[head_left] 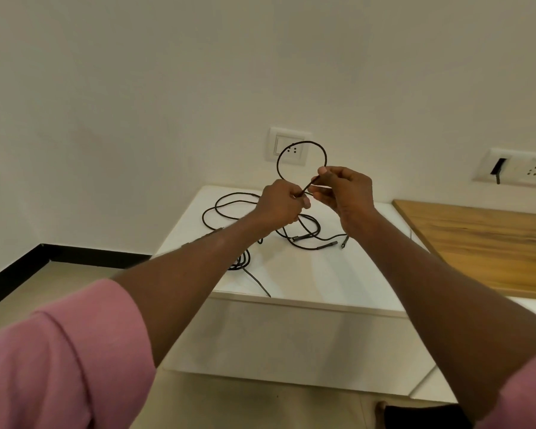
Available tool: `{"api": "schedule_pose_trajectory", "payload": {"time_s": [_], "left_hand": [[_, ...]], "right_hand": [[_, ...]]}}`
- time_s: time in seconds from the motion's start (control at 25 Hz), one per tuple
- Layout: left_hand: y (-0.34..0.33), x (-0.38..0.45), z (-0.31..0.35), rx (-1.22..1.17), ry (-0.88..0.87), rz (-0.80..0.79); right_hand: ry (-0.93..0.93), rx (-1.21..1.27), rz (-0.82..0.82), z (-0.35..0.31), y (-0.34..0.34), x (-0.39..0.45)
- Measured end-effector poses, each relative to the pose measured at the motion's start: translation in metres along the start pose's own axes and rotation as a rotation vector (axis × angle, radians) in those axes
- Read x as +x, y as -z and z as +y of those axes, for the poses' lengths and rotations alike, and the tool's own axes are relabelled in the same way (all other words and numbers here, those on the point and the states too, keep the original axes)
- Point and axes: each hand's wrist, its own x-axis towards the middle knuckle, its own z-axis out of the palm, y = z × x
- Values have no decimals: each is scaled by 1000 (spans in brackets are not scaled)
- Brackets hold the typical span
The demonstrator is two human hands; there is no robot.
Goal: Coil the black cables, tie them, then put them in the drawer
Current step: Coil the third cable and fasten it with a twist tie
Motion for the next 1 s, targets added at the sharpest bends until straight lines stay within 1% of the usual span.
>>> {"api": "schedule_pose_trajectory", "payload": {"time_s": [0.04, 0.08, 0.12, 0.2, 0.28, 0.32, 0.36, 0.4, 0.44, 0.48, 0.56, 0.6, 0.64, 0.68, 0.76, 0.84, 0.88, 0.92, 0.96, 1.0], "left_hand": [[1, 2, 1, -170, 72, 34], [4, 4, 3, -324, 139, 73], [9, 7, 5, -445, 194, 106], [20, 11, 6, -596, 270, 158], [33, 13, 3, -702, 320, 223], [37, 16, -2, -748, 347, 256], [41, 19, -8, -776, 376, 282], [43, 20, -12, -751, 402, 297], [43, 20, -15, -650, 417, 296], [39, 19, -16, -496, 403, 281], [27, 12, -8, -197, 250, 250], [21, 8, -1, -119, 153, 217], [15, 4, 6, -104, 93, 154], [11, 2, 13, -154, 73, 64], [8, -3, 19, -282, 86, -163], [6, -6, 13, -192, 59, -317], [6, -7, 9, -121, 36, -354], [6, -8, 7, -92, 17, -361], [6, -8, 7, -122, 14, -343], [7, -8, 8, -183, 19, -315]], "right_hand": [[-7, -77, -52, 1, 2, -1], [-3, -226, -123, 3, 4, -4], [11, -423, -213, 8, 8, -6], [22, -801, -372, 22, 16, -9], [14, -1035, -406, 34, 24, -8], [10, -1079, -384, 35, 27, -8], [2, -1073, -342, 35, 29, -7], [11, -1032, -286, 32, 28, -7], [37, -955, -223, 29, 26, -6], [61, -834, -171, 24, 21, -7], [20, -493, -122, 10, 8, -7], [-31, -332, -116, 2, 1, -8], [-80, -205, -102, -3, -5, -8], [-120, -101, -76, -6, -9, -7], [-170, 97, -3, -9, -15, -4], [-202, 319, 49, -11, -17, -1], [-201, 406, 74, -13, -14, 1], [-197, 440, 101, -15, -11, 1], [-195, 390, 134, -15, -7, 3], [-199, 237, 180, -14, -4, 3]]}}
